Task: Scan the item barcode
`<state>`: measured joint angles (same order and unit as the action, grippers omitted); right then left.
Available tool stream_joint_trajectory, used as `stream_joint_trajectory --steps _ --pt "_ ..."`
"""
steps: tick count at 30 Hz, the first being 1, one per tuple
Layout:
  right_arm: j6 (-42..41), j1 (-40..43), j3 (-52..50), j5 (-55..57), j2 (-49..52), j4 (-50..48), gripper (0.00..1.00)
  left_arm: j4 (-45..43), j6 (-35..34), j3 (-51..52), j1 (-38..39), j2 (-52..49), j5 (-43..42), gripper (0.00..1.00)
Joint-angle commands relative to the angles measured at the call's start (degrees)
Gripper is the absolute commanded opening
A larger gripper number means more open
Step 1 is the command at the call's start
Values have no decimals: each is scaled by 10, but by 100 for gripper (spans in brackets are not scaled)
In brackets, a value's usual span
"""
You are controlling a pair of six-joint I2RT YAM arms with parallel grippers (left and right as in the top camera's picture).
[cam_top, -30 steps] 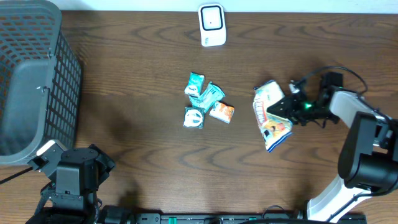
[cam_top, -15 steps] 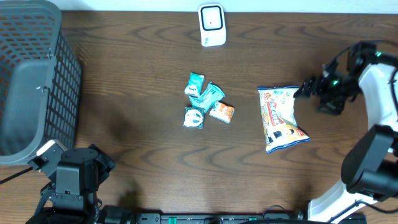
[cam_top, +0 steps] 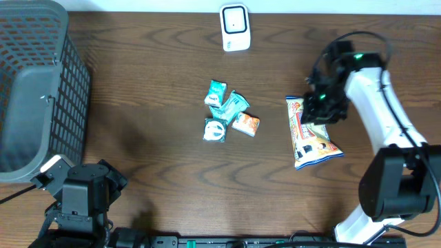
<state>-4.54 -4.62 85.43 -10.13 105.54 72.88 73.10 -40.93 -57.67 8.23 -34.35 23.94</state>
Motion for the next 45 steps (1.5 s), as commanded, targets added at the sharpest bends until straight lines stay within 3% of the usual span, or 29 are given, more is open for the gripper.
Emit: stream_joint_trajectory --steps 1,7,32,43,45 --pt "-63 -29 -37 64 -2 -27 37 2 -8 0 -4 1 10 98" --pt "-68 -42 -42 82 -2 -38 49 2 -8 0 -4 1 10 98" --pt "-31 -38 -42 130 -2 -63 60 2 -8 0 -4 1 10 98" --pt "-31 -21 -47 171 -2 -76 58 2 -8 0 -4 1 10 98" --pt "-31 -21 -52 167 -2 -77 42 2 -7 0 -4 1 10 98"
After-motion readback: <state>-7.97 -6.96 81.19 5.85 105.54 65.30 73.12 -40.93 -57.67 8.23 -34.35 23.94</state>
